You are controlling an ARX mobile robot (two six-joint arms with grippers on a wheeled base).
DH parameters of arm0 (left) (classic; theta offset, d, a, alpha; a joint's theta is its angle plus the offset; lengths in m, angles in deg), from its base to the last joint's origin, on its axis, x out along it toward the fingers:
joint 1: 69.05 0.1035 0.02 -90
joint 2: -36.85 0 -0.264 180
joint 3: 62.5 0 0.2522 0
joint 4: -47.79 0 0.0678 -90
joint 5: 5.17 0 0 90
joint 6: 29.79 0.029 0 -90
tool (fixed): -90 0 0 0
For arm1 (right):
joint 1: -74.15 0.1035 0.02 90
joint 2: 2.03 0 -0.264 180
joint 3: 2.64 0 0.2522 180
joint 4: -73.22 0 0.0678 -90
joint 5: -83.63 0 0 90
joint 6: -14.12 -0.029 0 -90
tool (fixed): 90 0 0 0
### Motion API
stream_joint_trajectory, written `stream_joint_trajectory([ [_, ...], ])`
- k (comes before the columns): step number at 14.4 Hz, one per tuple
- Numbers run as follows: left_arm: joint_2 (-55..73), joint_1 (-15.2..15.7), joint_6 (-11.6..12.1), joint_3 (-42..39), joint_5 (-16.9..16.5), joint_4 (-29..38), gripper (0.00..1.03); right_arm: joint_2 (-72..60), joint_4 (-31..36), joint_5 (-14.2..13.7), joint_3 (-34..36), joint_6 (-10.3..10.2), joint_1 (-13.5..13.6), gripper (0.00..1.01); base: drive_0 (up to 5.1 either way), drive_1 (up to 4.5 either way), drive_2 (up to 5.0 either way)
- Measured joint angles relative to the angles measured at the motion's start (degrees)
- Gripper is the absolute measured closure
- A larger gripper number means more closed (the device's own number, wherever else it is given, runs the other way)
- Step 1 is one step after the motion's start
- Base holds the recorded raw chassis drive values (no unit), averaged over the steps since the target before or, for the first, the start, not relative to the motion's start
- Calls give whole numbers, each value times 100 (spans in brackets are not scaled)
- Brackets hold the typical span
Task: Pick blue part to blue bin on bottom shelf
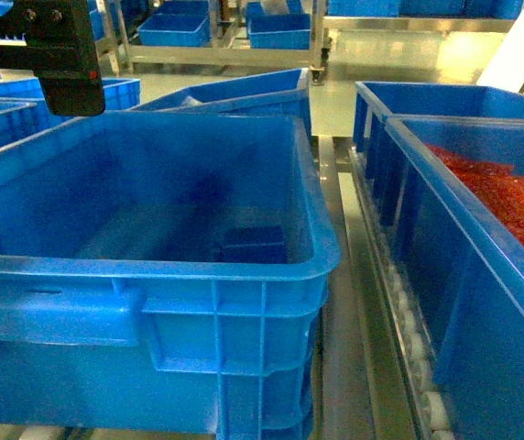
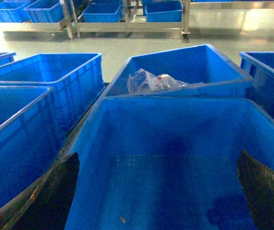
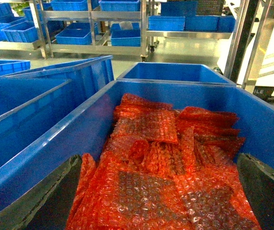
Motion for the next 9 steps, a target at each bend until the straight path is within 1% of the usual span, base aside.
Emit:
stream_joint_trajectory([
  [4,0,0,0,0,0,0,5,0,0,0,0,0,0,3,0,0,0],
  [5,11,24,2,-59,-50,286,8,0,0,-2,0,0,0,3,0,0,0],
  [6,-111,144,2,-411,-286,907,20,0,0,-2,0,0,0,3,0,0,0],
  [8,-754,476,0,-1335,-544,1147,47,0,2,0,0,0,0,3,0,0,0],
  [9,-990,608,-2,-1624,-616,1169,60,0,0,0,0,0,0,3,0,0,0],
])
